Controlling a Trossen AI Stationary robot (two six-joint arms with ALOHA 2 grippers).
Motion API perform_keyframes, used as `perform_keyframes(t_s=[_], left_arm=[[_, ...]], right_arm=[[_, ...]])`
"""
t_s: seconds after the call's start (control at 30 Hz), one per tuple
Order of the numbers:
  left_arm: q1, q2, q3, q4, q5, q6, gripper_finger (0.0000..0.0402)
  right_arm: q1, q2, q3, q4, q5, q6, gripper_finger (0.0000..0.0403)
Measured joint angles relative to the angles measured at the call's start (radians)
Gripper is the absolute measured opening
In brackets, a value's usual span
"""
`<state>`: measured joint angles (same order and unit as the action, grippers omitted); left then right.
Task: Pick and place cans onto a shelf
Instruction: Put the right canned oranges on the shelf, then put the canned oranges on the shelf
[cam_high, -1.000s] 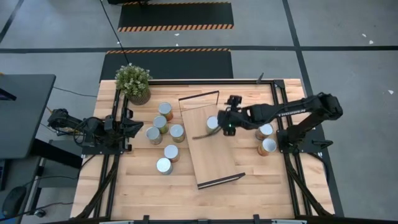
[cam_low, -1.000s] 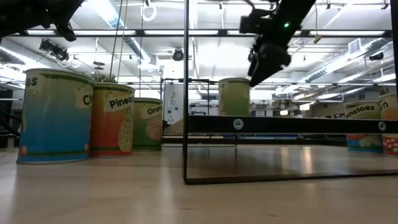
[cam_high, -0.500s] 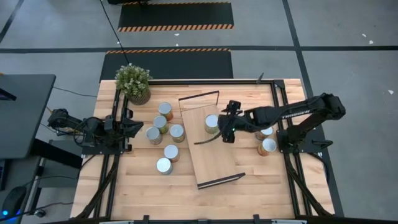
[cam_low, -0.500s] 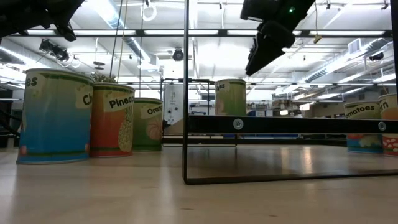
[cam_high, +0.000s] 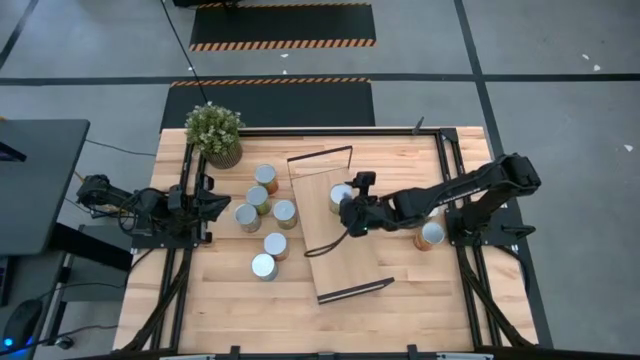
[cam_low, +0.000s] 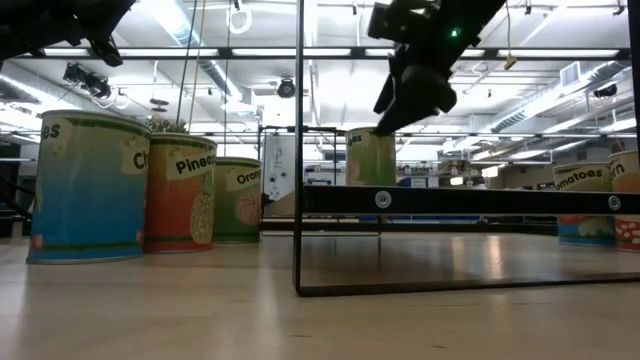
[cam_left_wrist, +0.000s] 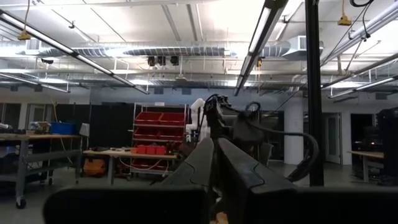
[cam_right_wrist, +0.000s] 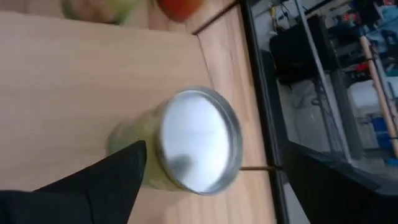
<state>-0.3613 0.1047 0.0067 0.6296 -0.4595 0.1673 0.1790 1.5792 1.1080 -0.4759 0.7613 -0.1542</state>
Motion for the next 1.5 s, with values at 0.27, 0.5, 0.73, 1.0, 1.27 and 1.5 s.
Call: perform_keyframes(t_s=[0.27, 0.5, 0.73, 1.0, 1.27, 1.5], left_arm=[[0.0, 0.001, 0.0, -0.002, 0.0, 0.0, 0.0027], [0.0, 0.001, 0.0, -0.003, 0.0, 0.0, 0.0027], [0.0, 0.001, 0.0, -0.006, -0.006, 0.002, 0.0027], [0.0, 0.0, 0.0, -0.097, -0.068, 0.08, 0.0027], [0.0, 0.009, 0.0, -0.153, -0.067, 0.005, 0.0027], [-0.001, 0.056, 0.0, -0.046, -0.01, 0.032, 0.0027]], right_arm=[[-0.085, 0.008, 0.001, 0.046, 0.008, -0.049, 0.0373], [-0.136, 0.007, 0.001, 0.056, 0.005, -0.061, 0.0373], [-0.095, -0.046, 0.001, 0.079, -0.05, -0.087, 0.0373], [-0.059, -0.166, 0.0, -0.061, -0.109, -0.014, 0.0373], [-0.074, -0.341, -0.188, 0.124, -0.3, -0.028, 0.0373], [-0.08, -0.379, -0.225, 0.128, -0.346, -0.066, 0.0373]])
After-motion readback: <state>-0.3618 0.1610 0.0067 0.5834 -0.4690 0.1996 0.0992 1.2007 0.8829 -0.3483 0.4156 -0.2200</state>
